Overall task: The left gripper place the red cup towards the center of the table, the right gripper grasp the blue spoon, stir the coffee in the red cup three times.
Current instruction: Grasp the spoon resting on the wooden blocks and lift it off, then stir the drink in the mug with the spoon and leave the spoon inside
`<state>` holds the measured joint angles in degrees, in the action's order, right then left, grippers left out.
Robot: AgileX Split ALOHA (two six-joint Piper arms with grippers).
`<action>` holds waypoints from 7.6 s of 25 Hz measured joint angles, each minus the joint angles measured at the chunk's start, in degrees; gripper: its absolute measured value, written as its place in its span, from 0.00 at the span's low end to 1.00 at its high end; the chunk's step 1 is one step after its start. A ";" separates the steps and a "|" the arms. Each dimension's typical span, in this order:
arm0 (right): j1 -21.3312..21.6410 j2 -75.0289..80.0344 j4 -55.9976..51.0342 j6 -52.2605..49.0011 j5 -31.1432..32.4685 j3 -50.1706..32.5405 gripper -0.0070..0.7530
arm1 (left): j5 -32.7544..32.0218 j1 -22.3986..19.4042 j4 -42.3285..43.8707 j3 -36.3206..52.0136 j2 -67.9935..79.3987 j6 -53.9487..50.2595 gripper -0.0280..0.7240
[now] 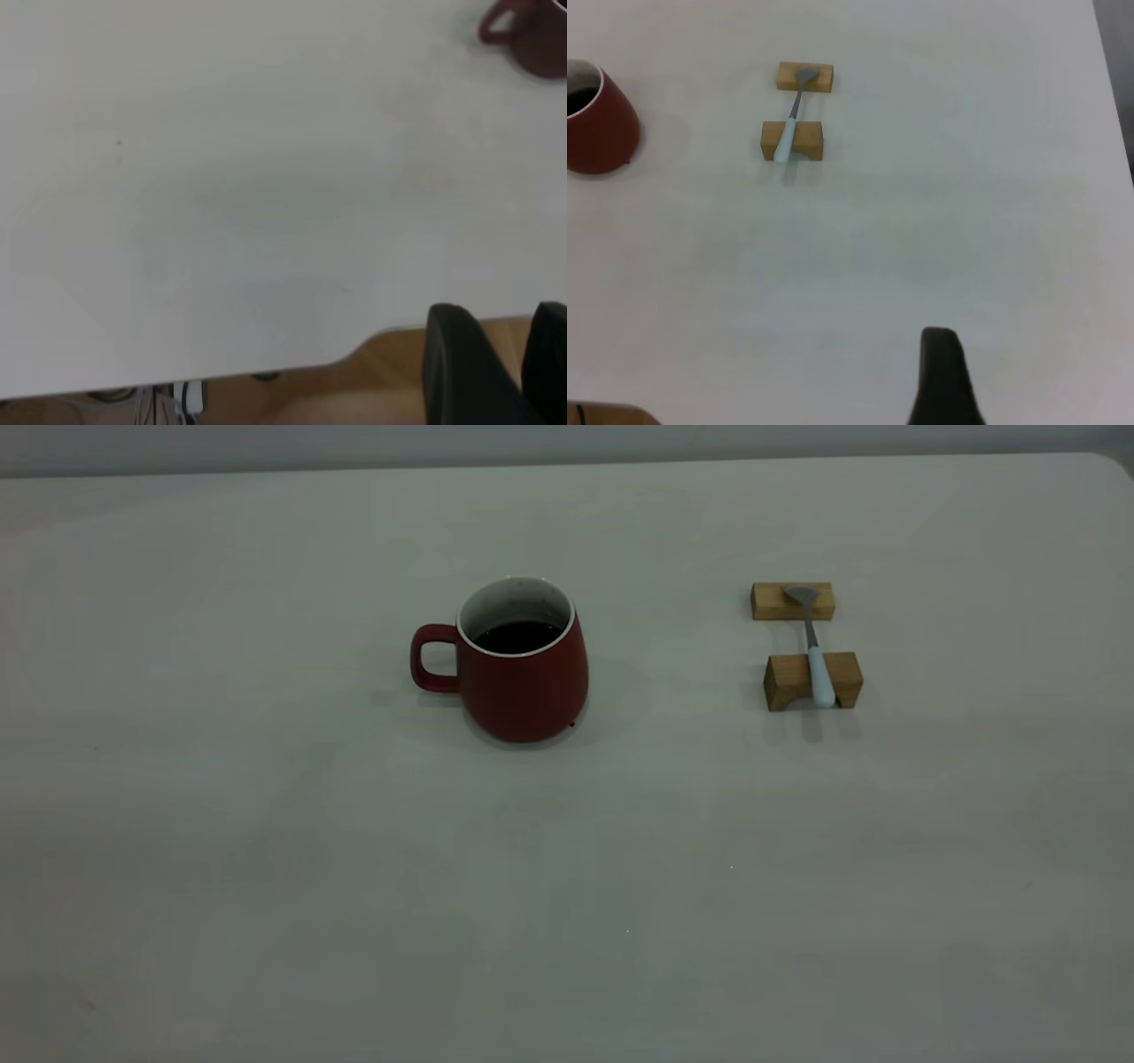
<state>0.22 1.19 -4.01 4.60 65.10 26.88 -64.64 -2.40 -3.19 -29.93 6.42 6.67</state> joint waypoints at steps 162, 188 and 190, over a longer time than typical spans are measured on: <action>-25.39 137.27 -96.11 -55.44 -23.62 61.41 0.21 | -0.16 -0.38 0.48 2.00 -7.48 -2.05 0.36; -22.76 142.03 -93.07 -55.61 -15.43 64.01 0.21 | -0.16 -0.38 0.48 2.00 -7.52 -2.05 0.36; -23.23 142.09 -95.38 -46.23 -14.47 64.01 0.21 | -0.16 -0.38 0.48 2.00 -7.52 -2.05 0.36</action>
<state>-23.02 143.28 -99.39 -41.63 50.63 90.89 -64.80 -2.78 -2.71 -27.93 -1.10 4.62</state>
